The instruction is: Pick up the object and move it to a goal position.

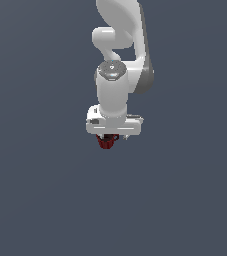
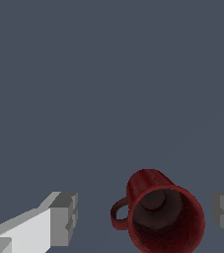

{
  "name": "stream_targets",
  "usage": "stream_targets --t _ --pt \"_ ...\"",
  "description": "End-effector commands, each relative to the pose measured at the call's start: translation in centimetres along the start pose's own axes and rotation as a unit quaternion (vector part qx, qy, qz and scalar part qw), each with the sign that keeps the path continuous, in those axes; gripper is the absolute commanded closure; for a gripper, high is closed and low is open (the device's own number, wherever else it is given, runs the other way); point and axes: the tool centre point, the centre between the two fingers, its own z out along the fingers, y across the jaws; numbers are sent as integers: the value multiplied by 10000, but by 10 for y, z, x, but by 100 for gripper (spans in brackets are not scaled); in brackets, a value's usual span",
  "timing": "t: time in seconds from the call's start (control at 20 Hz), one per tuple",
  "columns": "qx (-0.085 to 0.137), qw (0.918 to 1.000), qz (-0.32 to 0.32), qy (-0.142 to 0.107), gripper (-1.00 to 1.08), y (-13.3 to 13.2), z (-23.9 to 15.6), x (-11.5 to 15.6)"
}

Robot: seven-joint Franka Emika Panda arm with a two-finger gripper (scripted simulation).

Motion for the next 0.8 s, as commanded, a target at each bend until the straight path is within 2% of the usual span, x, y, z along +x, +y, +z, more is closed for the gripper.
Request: stream_targets --t 0.0,0.45,0.75 --pt "0 10000 0 0 -20 0 0 0" --pt "-55 10000 -64 19 -20 9 -4 2" --pt "-13 9999 -70 -129 -20 15 1 -1"
